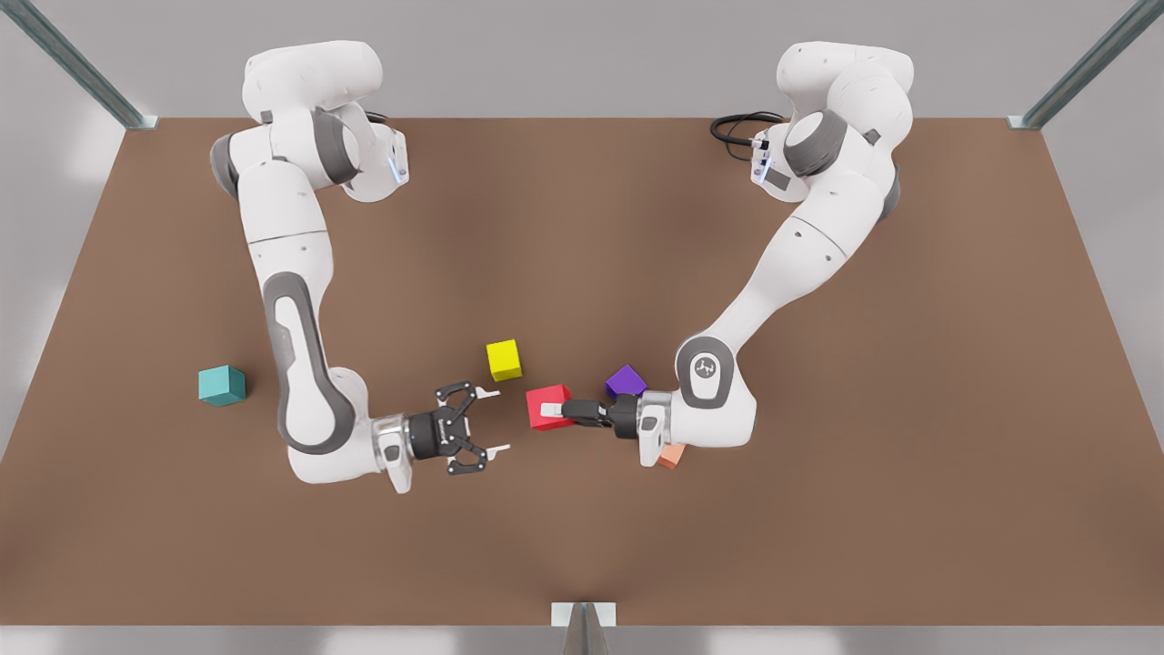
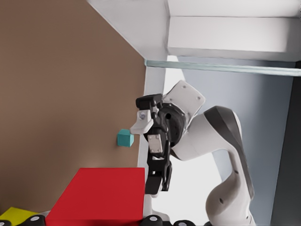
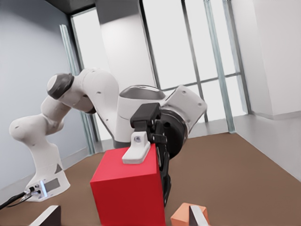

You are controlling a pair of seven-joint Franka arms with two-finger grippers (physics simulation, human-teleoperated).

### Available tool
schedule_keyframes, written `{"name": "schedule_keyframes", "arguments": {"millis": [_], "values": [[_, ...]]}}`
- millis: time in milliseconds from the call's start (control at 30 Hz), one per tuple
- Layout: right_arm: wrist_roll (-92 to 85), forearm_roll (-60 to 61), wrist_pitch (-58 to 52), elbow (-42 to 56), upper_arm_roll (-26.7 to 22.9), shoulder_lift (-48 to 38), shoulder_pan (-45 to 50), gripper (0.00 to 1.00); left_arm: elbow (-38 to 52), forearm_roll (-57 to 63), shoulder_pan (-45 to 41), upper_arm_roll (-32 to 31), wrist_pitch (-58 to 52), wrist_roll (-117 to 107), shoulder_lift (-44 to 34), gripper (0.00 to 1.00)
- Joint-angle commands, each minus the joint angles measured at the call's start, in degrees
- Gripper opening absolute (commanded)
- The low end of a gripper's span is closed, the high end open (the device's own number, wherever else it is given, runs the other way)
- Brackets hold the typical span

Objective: Pick up red wooden cube and pass to hand red wooden cube and place in blue wooden cube

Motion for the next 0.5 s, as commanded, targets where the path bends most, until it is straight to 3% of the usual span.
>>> {"name": "schedule_keyframes", "arguments": {"millis": [0, 467], "values": [[-15.02, 0.22, 0.86, -0.02, 0.33, 0.08, 0.04, 1.00, 0.02, -0.63, 0.00, -0.04, -0.13, 8.13, -0.01, 0.69], [-15.11, 2.77, 2.53, -0.02, 2.27, 1.40, 1.00, 1.00, 0.02, -0.89, 0.09, -0.04, -0.13, 8.13, 0.07, 0.69]]}}
